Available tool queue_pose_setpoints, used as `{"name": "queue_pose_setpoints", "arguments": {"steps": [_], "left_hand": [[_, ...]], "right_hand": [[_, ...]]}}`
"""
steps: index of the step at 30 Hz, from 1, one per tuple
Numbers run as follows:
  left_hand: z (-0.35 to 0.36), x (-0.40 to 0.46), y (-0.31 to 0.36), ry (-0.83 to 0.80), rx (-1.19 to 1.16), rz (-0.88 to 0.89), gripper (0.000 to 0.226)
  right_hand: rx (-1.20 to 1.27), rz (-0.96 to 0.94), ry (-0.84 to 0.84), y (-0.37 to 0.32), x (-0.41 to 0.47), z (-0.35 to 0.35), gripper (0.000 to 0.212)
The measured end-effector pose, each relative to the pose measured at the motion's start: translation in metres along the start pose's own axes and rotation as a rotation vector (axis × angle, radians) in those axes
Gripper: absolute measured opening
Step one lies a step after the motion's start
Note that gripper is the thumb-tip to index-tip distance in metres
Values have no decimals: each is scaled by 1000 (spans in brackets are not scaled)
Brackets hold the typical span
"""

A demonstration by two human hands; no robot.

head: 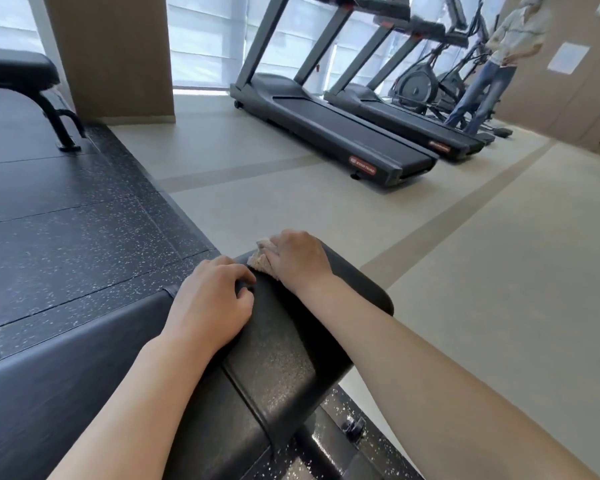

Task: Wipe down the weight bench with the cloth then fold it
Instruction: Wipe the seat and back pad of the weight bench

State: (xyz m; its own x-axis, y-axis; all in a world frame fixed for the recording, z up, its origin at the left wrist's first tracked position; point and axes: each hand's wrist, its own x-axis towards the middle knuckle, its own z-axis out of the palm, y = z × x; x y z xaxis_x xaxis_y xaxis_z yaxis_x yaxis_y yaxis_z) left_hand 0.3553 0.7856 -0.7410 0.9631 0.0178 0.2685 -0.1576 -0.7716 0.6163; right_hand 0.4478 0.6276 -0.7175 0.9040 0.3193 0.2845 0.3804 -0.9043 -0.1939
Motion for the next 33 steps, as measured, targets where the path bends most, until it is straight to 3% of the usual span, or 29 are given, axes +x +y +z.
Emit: {"name": "queue_pose_setpoints", "arguments": {"steps": [10,18,22,28,33], "left_hand": [[6,-17,-11,72,1,52,28],[-67,-88,-43,-127,142,178,38],[-120,-135,-87,-130,200,118,40],[-162,-186,-115,-66,246,24,42],[-172,-209,-120,-30,258,-8,40]], "right_hand": [[210,-91,-38,-11,-131,-35,23],[291,-154,-22,-15,-168,-35,4],[207,-162,19,-26,-128,-16,30],[190,-187,-30,-79,-58,11,28],[246,-215,-133,-139,-42,24,44]]}}
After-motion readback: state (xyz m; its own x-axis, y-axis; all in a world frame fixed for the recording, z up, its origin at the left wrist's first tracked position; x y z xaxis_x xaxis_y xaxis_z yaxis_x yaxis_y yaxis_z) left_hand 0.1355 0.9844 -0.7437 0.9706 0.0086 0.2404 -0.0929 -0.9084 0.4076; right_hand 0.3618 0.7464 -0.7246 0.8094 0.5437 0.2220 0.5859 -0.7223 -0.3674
